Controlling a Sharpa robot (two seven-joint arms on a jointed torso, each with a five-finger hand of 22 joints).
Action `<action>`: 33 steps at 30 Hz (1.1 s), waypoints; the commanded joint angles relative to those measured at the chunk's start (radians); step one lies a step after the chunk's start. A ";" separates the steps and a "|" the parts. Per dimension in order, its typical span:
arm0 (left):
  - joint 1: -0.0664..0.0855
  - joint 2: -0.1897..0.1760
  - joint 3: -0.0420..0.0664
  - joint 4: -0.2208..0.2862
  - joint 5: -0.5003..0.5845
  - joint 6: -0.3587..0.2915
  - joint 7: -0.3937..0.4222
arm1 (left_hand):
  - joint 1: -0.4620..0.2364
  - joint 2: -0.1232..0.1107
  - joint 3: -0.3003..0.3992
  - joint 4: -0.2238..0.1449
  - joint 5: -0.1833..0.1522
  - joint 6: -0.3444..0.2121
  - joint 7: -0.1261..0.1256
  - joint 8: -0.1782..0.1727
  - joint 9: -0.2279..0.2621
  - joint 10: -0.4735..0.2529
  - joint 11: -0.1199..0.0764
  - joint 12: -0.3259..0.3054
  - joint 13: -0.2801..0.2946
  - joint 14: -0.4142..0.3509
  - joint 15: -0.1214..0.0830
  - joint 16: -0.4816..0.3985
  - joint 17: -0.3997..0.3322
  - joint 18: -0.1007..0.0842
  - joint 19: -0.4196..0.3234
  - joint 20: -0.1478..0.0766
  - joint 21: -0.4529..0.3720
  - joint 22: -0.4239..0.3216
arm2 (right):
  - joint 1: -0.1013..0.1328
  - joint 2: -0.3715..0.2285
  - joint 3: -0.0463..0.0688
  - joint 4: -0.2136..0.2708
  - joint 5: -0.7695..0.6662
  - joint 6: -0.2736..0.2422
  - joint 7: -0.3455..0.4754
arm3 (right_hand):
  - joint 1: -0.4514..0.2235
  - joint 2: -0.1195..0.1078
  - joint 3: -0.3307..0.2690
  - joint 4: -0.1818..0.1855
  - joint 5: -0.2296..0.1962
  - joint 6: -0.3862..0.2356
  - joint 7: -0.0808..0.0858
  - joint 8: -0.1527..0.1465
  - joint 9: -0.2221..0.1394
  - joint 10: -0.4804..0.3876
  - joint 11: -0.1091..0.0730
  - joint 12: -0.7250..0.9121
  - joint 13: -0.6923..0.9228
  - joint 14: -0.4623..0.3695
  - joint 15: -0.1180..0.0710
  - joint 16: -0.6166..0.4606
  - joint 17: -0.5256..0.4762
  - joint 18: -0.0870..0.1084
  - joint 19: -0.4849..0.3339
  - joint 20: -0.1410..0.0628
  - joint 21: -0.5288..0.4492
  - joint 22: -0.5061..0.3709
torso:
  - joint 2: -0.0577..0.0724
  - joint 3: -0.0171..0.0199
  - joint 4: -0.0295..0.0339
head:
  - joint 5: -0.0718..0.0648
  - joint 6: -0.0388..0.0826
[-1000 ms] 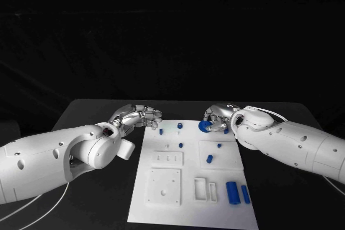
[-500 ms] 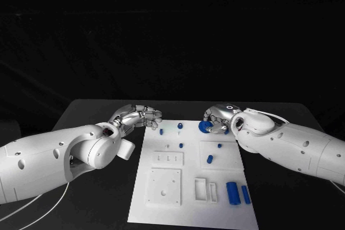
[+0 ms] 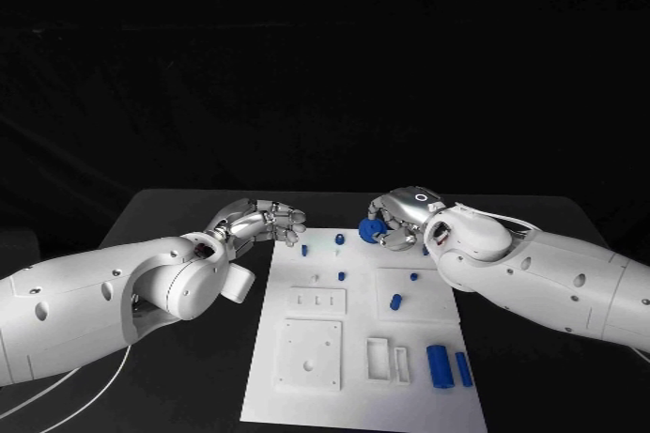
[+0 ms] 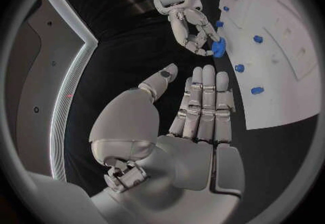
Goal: Assemble the parts on the task board
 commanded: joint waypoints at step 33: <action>0.001 0.005 0.001 0.005 -0.001 0.012 0.009 | 0.005 0.000 0.006 -0.001 0.003 0.003 0.002 -0.007 0.003 0.008 0.003 -0.008 0.003 -0.006 -0.002 0.004 -0.002 0.010 -0.010 0.000 0.004 0.020 | -0.008 0.158 -0.071 -0.055 -0.078 0.036 -0.039 | 0.005 -0.019 0.001 0.010 -0.001 0.125 -0.003 0.003 0.004 0.005 -0.001 -0.001 0.000 0.000 -0.008 0.000 0.002 0.017 0.003 0.002 0.006 0.018 | 0.002 -0.0011 0.0028 | 0.012 -0.005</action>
